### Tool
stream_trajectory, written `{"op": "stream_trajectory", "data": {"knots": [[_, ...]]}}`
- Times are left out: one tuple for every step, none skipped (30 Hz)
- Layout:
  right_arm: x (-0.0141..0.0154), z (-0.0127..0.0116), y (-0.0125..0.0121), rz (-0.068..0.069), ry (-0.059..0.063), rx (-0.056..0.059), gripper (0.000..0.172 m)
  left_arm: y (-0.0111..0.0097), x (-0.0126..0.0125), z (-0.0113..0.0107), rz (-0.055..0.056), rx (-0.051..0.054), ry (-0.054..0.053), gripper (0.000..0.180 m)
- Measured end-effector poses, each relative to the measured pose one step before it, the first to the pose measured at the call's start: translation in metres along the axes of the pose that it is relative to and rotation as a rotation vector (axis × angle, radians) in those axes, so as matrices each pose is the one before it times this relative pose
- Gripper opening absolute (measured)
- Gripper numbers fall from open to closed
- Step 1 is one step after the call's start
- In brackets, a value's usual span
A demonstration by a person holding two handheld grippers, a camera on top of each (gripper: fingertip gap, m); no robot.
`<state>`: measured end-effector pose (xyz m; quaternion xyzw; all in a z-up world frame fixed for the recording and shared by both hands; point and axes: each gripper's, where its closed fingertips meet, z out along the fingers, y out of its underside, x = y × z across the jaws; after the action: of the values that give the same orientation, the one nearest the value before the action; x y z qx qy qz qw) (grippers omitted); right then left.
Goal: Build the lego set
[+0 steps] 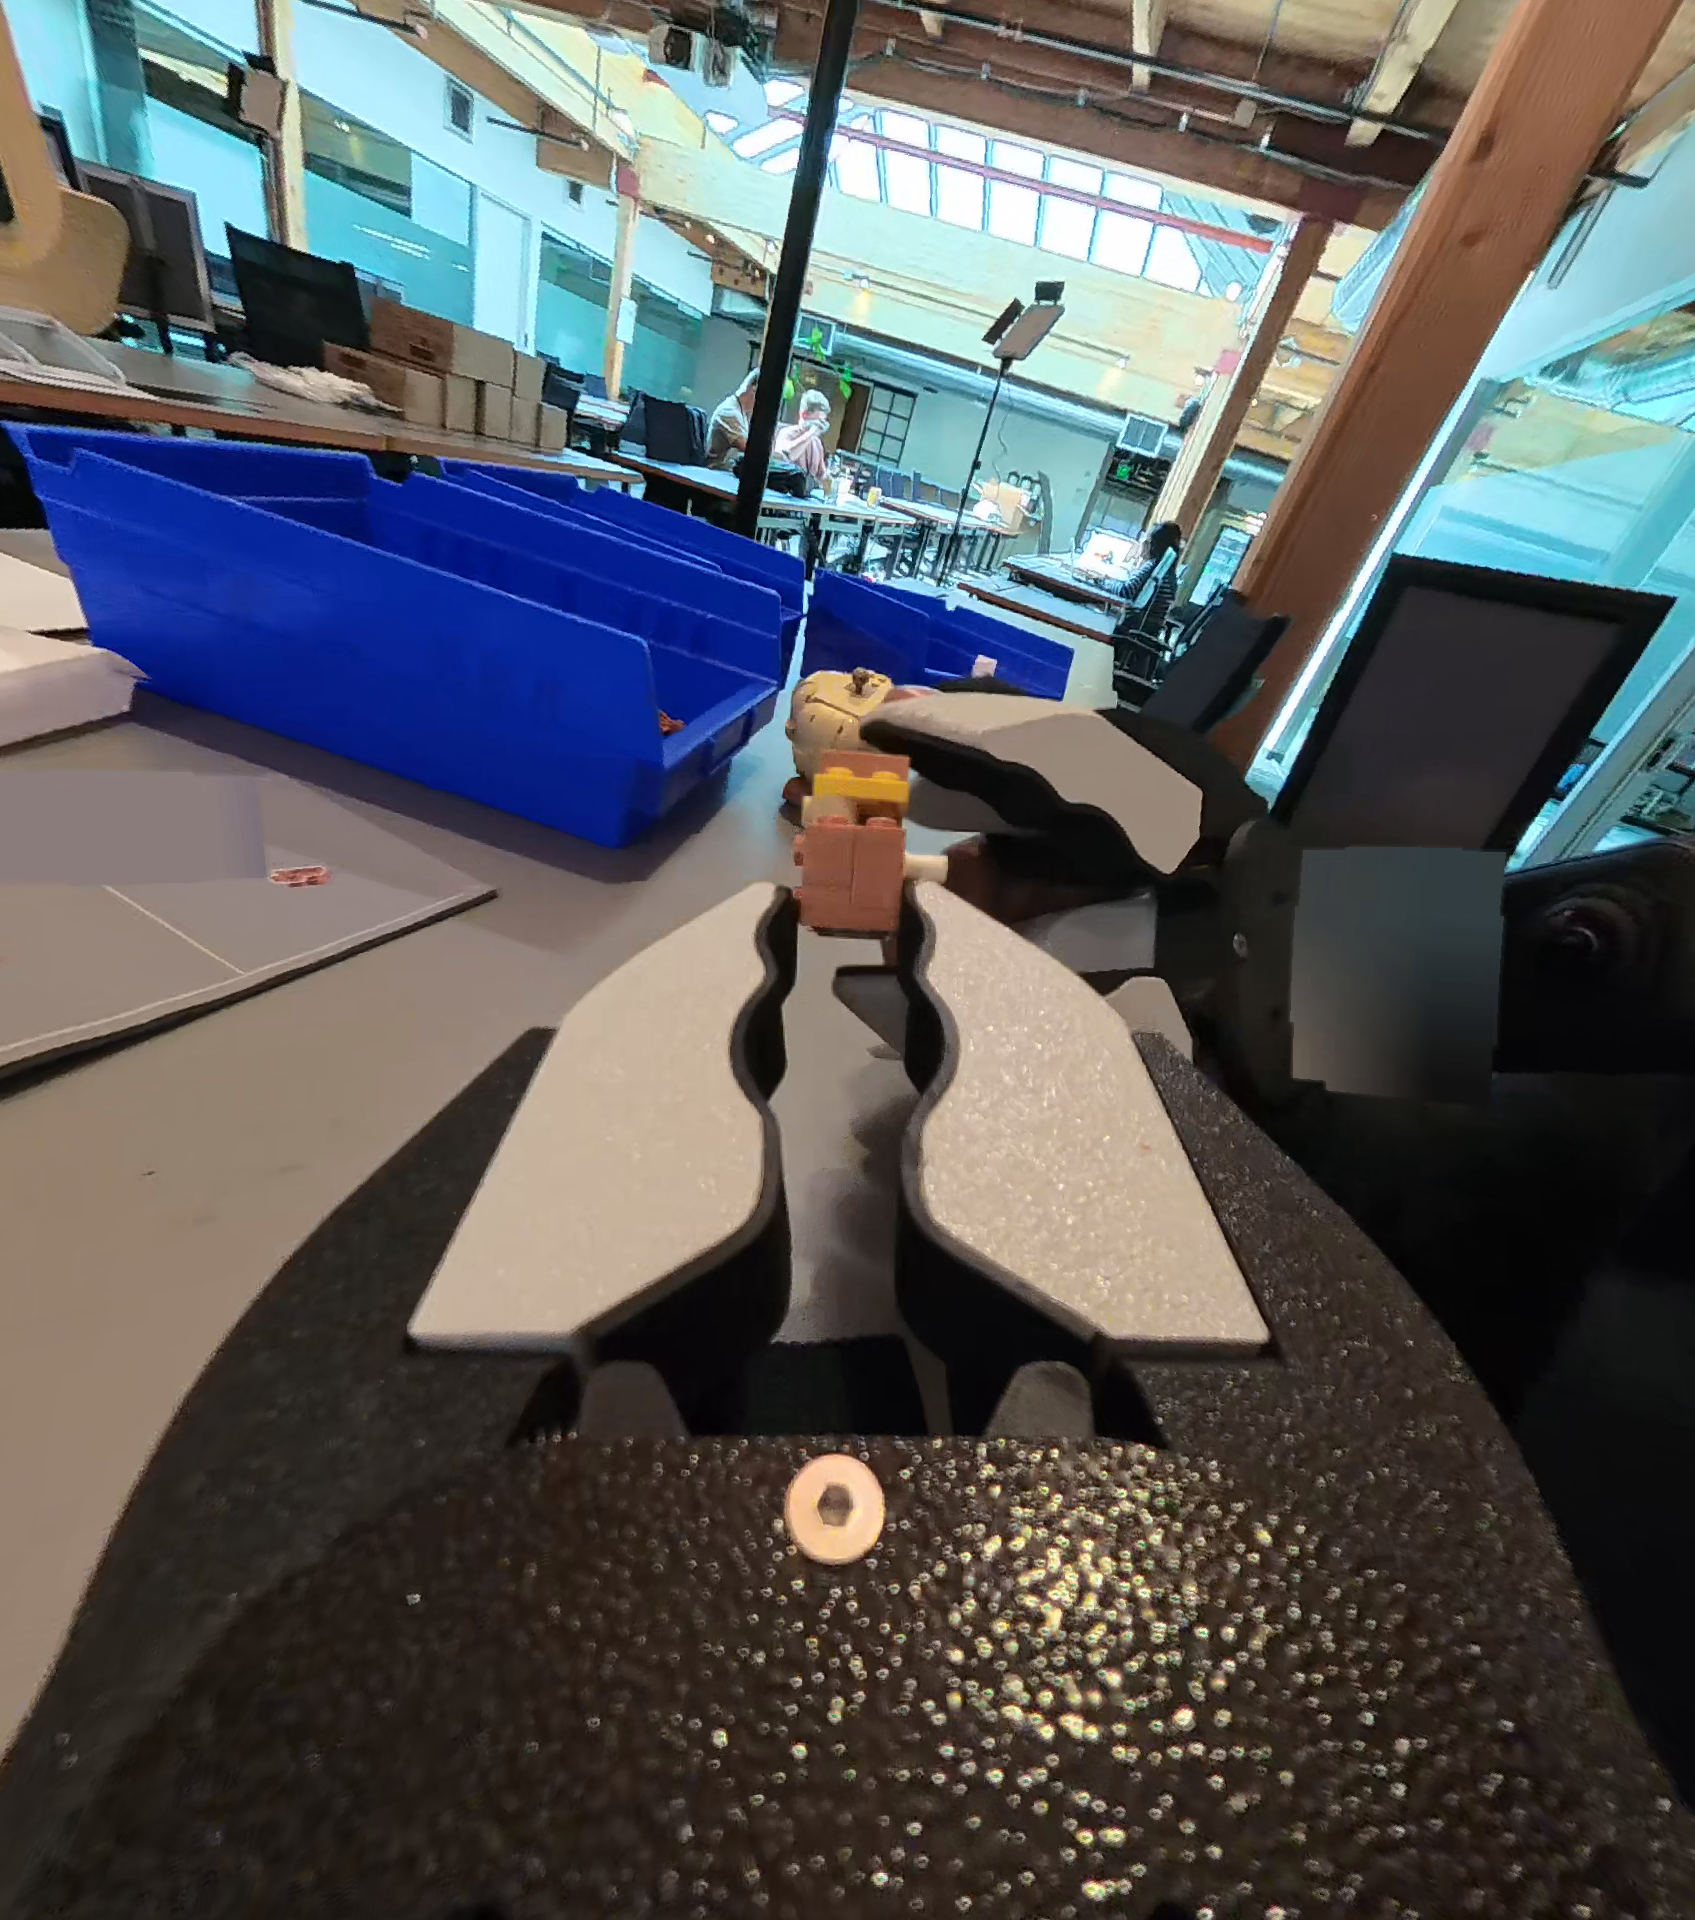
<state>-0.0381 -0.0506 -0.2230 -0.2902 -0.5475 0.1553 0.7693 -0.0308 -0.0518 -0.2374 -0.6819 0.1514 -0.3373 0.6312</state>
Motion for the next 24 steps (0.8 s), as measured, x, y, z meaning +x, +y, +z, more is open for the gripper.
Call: {"op": "stream_trajectory", "data": {"knots": [[-0.00044, 0.00030, 0.00081, 0.0003, -0.0029, -0.0048, 0.043, 0.00130, 0.00254, 0.00071, -0.0045, -0.0093, 0.0153, 0.018], [-0.00137, 0.00047, 0.00092, -0.0032, -0.0055, -0.0055, 0.043, 0.00123, 0.00287, 0.00093, -0.0069, -0.0062, 0.0186, 0.018], [-0.00046, 0.00038, 0.00101, -0.0116, 0.0027, -0.0072, 0.040, 0.00109, 0.00232, 0.00104, -0.0114, -0.0050, 0.0167, 0.018], [0.00151, -0.00026, 0.00050, -0.0127, 0.0147, -0.0028, 0.037, 0.00061, 0.00048, 0.00056, -0.0151, -0.0011, 0.0072, 0.018], [0.00010, -0.00018, 0.00035, 0.0006, -0.0026, -0.0009, 0.036, -0.00003, 0.00014, -0.00008, -0.0081, 0.0029, 0.0056, 0.018], [-0.00015, -0.00015, 0.00013, 0.0146, -0.0094, 0.0000, 0.035, -0.00013, -0.00034, -0.00037, -0.0001, 0.0028, 0.0014, 0.018], [0.00010, -0.00017, -0.00031, 0.0091, -0.0058, 0.0020, 0.034, -0.00038, 0.00044, 0.00005, 0.0006, 0.0016, 0.0027, 0.018], [0.00081, -0.00034, -0.00042, -0.0028, 0.0049, 0.0017, 0.035, -0.00070, 0.00053, 0.00045, -0.0042, 0.0043, 0.0003, 0.018], [0.00085, -0.00021, -0.00003, -0.0039, 0.0056, -0.0005, 0.034, -0.00052, 0.00022, 0.00046, -0.0016, 0.0034, -0.0022, 0.018], [0.00007, -0.00006, 0.00038, 0.0034, -0.0020, -0.0012, 0.034, 0.00007, -0.00018, 0.00029, 0.0038, 0.0002, -0.0037, 0.018], [-0.00029, -0.00001, 0.00026, 0.0051, -0.0045, 0.0004, 0.034, 0.00025, -0.00017, -0.00002, 0.0025, -0.0001, -0.0005, 0.018], [0.00009, -0.00001, -0.00017, 0.0002, -0.0001, 0.0009, 0.034, -0.00020, 0.00022, -0.00001, -0.0014, 0.0019, 0.0022, 0.018], [0.00001, -0.00004, -0.00016, -0.0012, 0.0008, 0.0005, 0.034, -0.00003, 0.00013, -0.00002, 0.0017, 0.0007, 0.0004, 0.018], [-0.00050, 0.00009, 0.00020, 0.0035, -0.0039, 0.0010, 0.034, 0.00039, -0.00027, -0.00041, 0.0079, -0.0027, -0.0016, 0.018], [-0.00095, 0.00049, 0.00025, 0.0088, -0.0066, -0.0005, 0.034, 0.00059, -0.00102, -0.00062, 0.0106, -0.0057, -0.0063, 0.018], [-0.00083, 0.00106, 0.00127, 0.0080, -0.0035, -0.0075, 0.034, 0.00039, -0.00173, -0.00071, 0.0083, -0.0049, -0.0110, 0.018], [-0.00063, 0.00155, 0.00223, 0.0022, 0.0000, -0.0150, 0.035, -0.00031, -0.00303, -0.00065, 0.0040, 0.0000, -0.0189, 0.018], [0.00001, 0.00110, 0.00262, -0.0032, 0.0029, -0.0166, 0.035, -0.00192, -0.00324, -0.00114, -0.0001, 0.0127, -0.0186, 0.018], [-0.00089, 0.00030, 0.00157, 0.0028, -0.0078, -0.0075, 0.038, -0.00236, -0.00117, -0.00146, -0.0060, 0.0151, -0.0009, 0.018], [-0.00107, -0.00037, 0.00015, 0.0155, -0.0136, 0.0017, 0.040, -0.00084, -0.00002, -0.00092, -0.0108, 0.0054, 0.0092, 0.018], [0.00077, -0.00086, -0.00129, 0.0246, -0.0062, 0.0095, 0.040, 0.00043, -0.00063, -0.00041, -0.0078, 0.0004, 0.0042, 0.018], [0.00131, -0.00133, -0.00188, 0.0350, -0.0083, 0.0151, 0.040, 0.00120, -0.00198, 0.00002, -0.0040, -0.0028, -0.0069, 0.018], [0.00073, -0.00119, -0.00176, 0.0471, -0.0175, 0.0151, 0.040, 0.00107, -0.00252, 0.00004, -0.0016, -0.0014, -0.0113, 0.018], [0.00103, -0.00090, -0.00102, 0.0498, -0.0161, 0.0098, 0.041, 0.00015, -0.00205, -0.00023, -0.0008, 0.0034, -0.0081, 0.018]]}}
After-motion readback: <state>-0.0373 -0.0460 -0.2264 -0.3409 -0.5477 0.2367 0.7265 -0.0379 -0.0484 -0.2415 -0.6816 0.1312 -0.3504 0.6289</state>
